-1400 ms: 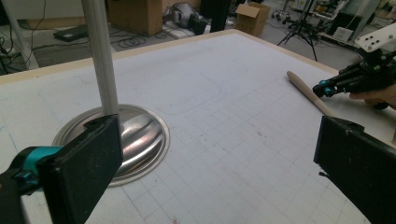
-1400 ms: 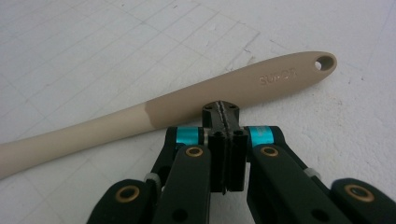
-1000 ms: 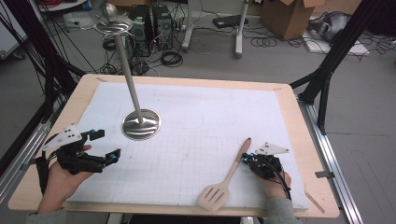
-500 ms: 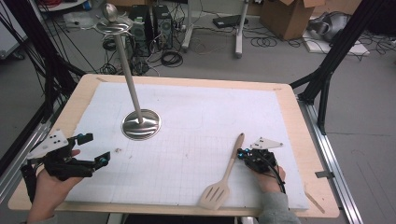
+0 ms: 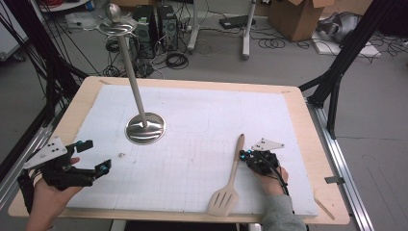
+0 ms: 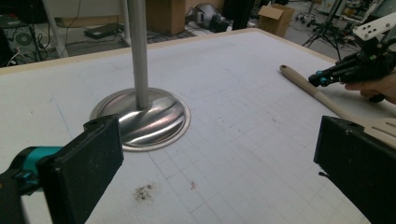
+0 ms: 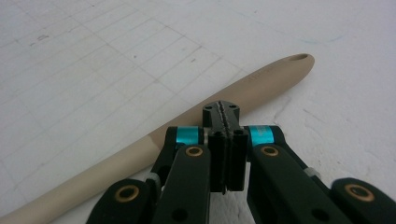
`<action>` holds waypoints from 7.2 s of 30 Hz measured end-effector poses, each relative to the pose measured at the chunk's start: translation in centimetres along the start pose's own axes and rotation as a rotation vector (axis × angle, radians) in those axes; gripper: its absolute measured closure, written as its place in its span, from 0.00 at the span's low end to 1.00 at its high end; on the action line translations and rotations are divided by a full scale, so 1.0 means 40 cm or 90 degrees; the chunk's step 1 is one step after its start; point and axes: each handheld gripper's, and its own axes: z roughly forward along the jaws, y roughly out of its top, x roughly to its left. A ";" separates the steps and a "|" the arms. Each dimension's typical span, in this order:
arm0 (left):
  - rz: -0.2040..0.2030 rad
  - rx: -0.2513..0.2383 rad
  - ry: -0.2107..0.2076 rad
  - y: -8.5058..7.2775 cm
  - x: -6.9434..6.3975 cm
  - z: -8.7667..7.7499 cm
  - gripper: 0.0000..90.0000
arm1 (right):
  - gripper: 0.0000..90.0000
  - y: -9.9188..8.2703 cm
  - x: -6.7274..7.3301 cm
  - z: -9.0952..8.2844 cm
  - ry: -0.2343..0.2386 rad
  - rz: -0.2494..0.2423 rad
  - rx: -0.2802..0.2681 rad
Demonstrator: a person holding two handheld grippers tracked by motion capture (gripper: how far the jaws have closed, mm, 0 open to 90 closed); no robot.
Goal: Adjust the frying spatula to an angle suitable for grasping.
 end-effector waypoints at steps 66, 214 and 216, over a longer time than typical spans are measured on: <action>-0.005 0.019 0.039 -0.044 -0.004 -0.055 0.02 | 1.00 0.101 0.093 0.094 0.130 -0.106 -0.025; 0.005 0.031 0.002 -0.024 0.004 0.024 0.02 | 0.81 0.092 0.060 -0.032 0.100 -0.046 -0.022; 0.004 0.028 0.001 -0.022 0.005 0.026 0.02 | 0.73 0.096 0.061 -0.042 0.096 -0.042 -0.028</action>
